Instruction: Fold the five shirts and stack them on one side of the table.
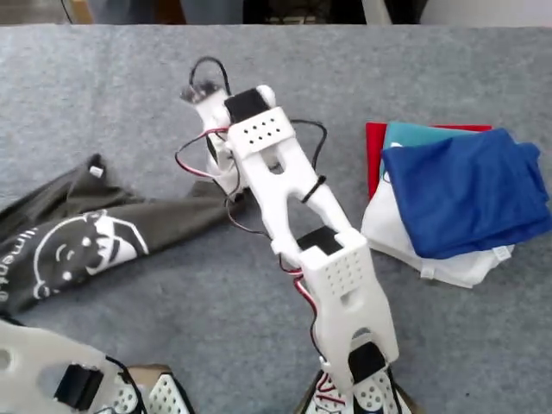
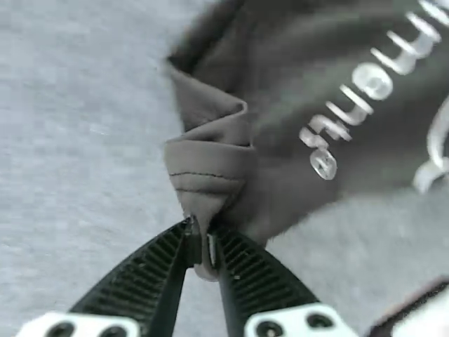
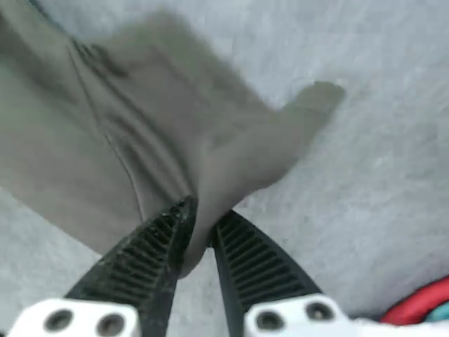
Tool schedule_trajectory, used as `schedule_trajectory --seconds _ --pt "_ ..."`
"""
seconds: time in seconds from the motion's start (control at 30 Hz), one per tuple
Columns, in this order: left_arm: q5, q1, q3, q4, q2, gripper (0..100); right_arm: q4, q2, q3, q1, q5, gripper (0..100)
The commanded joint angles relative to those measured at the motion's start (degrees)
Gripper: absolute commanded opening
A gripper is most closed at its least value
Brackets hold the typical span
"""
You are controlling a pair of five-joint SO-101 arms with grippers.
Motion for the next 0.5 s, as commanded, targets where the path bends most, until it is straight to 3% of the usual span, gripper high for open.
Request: schedule_trajectory --seconds 0.0,0.17,0.47 --pt "-6.9 -1.9 12.8 0.5 -12.9 3 0.5 -3.8 4.8 1.1 0.7 1.3" --pt "-8.4 -4.2 15.8 0.4 -19.5 3 0.5 -3.8 10.0 1.1 0.7 1.3" --pt "-15.2 -12.4 10.1 0.5 -20.4 3 0.5 -8.4 20.4 5.4 0.8 1.5"
